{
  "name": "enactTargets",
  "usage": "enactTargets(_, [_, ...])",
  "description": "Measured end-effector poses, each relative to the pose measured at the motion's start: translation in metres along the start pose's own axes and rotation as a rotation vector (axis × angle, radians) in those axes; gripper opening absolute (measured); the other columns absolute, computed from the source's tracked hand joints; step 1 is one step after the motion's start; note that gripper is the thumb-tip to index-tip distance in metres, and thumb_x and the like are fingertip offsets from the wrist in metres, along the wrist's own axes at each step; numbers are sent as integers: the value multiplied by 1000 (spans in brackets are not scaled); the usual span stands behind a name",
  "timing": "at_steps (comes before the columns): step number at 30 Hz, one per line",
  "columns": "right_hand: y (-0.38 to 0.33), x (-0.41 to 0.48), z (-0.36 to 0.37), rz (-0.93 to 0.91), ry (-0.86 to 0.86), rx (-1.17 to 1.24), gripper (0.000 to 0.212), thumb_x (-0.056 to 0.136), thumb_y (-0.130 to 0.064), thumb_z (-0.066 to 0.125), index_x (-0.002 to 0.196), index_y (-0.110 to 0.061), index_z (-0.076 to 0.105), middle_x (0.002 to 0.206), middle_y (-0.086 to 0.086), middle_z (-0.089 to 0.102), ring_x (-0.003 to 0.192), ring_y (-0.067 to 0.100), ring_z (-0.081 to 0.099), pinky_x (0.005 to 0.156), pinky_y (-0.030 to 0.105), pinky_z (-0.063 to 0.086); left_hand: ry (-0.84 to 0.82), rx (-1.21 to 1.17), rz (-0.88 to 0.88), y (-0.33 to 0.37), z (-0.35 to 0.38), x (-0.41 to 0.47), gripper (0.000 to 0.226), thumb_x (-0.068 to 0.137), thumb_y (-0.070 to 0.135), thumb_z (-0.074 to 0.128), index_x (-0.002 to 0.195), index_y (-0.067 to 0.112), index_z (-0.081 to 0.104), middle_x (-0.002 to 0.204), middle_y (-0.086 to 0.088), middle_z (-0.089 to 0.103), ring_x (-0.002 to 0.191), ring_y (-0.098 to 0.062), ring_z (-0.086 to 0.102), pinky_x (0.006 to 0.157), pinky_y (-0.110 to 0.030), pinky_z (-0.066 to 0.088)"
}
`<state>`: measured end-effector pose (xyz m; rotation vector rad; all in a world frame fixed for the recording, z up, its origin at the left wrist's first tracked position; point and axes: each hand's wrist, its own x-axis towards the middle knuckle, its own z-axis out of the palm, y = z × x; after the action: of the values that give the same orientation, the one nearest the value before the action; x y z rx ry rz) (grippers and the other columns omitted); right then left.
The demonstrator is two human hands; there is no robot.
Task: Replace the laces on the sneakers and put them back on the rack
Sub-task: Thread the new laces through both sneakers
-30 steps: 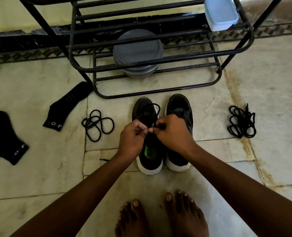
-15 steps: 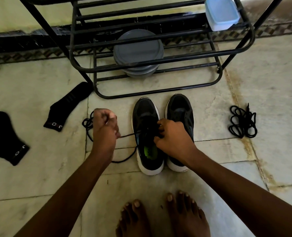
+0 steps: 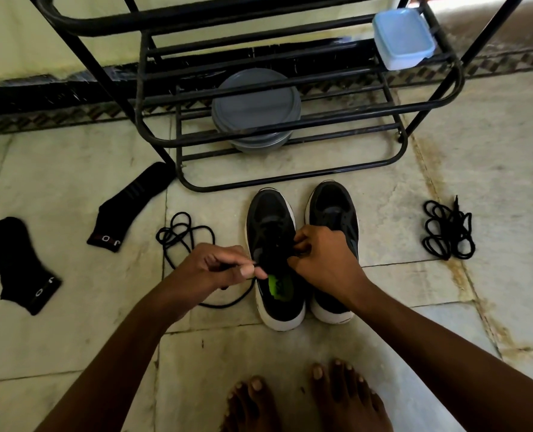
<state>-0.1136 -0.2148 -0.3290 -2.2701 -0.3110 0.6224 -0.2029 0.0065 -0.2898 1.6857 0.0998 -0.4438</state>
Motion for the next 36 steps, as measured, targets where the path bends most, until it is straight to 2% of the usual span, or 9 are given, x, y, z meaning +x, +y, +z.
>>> enactTargets(2, [2, 0, 2, -7, -1, -5, 28, 82, -16, 77, 109, -13, 69, 87, -4, 74, 79, 7, 70, 66, 4, 50, 23, 19, 27, -1, 0, -1, 17, 96, 17, 67, 100, 8, 81, 89, 1, 69, 84, -11, 62, 72, -22, 46])
enactTargets(6, [0, 1, 5, -193, 6, -155, 48, 81, -19, 77, 126, -20, 63, 110, -1, 72, 99, 17, 69, 90, 36, 60, 220, 209, 147, 1, 5, 1, 16, 95, 18, 64, 97, 20, 80, 89, 3, 71, 83, -19, 68, 71, -22, 52])
enactTargets(9, [-11, 4, 2, -484, -57, -147, 56, 81, -14, 77, 134, -20, 59, 133, 1, 65, 129, 17, 57, 110, 33, 47, 332, 342, 226, -1, 10, 3, 15, 95, 20, 66, 102, 20, 80, 82, 8, 69, 76, -17, 65, 68, -17, 45])
enactTargets(14, [-26, 13, -5, -409, -249, 345, 27, 83, 1, 74, 101, -11, 59, 83, 5, 71, 81, 19, 72, 84, 45, 59, 380, 403, 214, -15, -4, 5, 11, 89, 19, 75, 98, 20, 81, 87, 7, 72, 86, -17, 67, 77, -18, 45])
enactTargets(20, [-20, 33, -18, -276, -113, 687, 11, 83, 8, 70, 87, 1, 64, 81, 28, 62, 84, 51, 64, 77, 41, 52, 422, 407, 28, -40, -19, 3, 12, 91, 16, 74, 89, 27, 80, 89, 3, 75, 89, -9, 68, 76, -11, 45])
enactTargets(24, [-12, 39, -17, -151, -143, 738, 14, 91, 8, 59, 95, 2, 71, 87, 15, 72, 84, 22, 70, 72, 32, 53, 425, 444, 8, -51, -24, 2, 17, 94, 14, 71, 94, 29, 79, 95, 6, 71, 96, -7, 67, 78, -30, 54])
enactTargets(29, [-3, 37, -9, -77, -97, 709, 26, 90, 5, 64, 105, -14, 75, 98, 0, 73, 98, 12, 68, 76, 27, 55, 486, 574, 13, -56, -14, 6, 18, 93, 25, 70, 108, 23, 80, 101, 4, 50, 101, -4, 52, 86, -23, 44])
enactTargets(33, [2, 29, -3, -108, -16, 597, 21, 81, -2, 76, 94, -19, 73, 115, 0, 66, 113, 10, 62, 102, 35, 50, 512, 486, -10, -49, -7, 14, 16, 96, 19, 68, 108, 21, 79, 83, 4, 54, 82, -6, 56, 72, -22, 43])
enactTargets(36, [0, 14, 6, -223, 35, 385, 18, 78, -8, 80, 80, -24, 72, 120, -4, 56, 124, 7, 50, 104, 28, 39, 550, 348, 11, -45, 0, 21, 15, 98, 16, 66, 103, 18, 80, 74, 3, 64, 69, -6, 63, 64, -16, 47])
